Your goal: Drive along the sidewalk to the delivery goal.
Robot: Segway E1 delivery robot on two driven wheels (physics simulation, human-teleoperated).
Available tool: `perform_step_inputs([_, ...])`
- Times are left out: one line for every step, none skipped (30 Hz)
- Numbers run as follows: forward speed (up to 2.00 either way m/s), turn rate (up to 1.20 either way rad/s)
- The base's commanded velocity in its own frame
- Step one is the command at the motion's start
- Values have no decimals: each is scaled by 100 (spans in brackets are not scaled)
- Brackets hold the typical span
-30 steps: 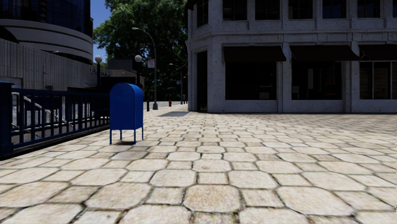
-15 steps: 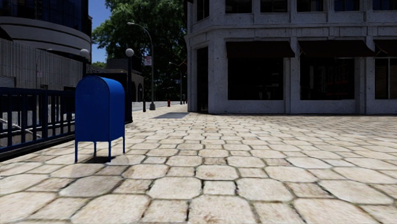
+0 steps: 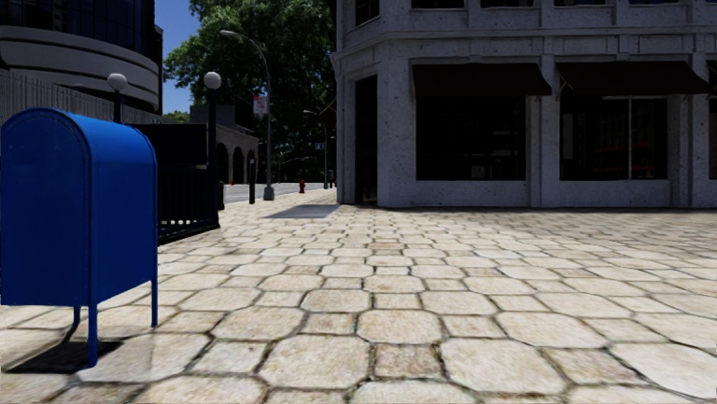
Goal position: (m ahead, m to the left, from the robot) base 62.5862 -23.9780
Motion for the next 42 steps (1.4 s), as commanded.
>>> perform_step_inputs([200, 0])
perform_step_inputs([200, 0])
perform_step_inputs([200, 0])
perform_step_inputs([200, 0])
perform_step_inputs([200, 0])
perform_step_inputs([200, 0])
perform_step_inputs([200, 0])
perform_step_inputs([200, 8])
perform_step_inputs([200, 15])
perform_step_inputs([200, 18])
perform_step_inputs([200, 23])
perform_step_inputs([200, 26])
perform_step_inputs([200, 27])
perform_step_inputs([200, 27])
perform_step_inputs([200, 27])
perform_step_inputs([200, 27])
perform_step_inputs([200, 27])
perform_step_inputs([200, 27])
perform_step_inputs([200, 27])
perform_step_inputs([200, 27])
perform_step_inputs([200, 27])
perform_step_inputs([200, 27])
perform_step_inputs([200, 29])
perform_step_inputs([200, 34])
perform_step_inputs([200, 35])
perform_step_inputs([200, 35])
perform_step_inputs([200, 35])
perform_step_inputs([200, 35])
perform_step_inputs([200, 35])
perform_step_inputs([200, 35])
perform_step_inputs([200, 35])
perform_step_inputs([200, 35])
perform_step_inputs([200, 35])
perform_step_inputs([200, 35])
perform_step_inputs([200, 35])
perform_step_inputs([200, 35])
perform_step_inputs([200, 35])
perform_step_inputs([200, 35])
perform_step_inputs([200, 35])
perform_step_inputs([200, 35])
perform_step_inputs([200, 35])
perform_step_inputs([200, 35])
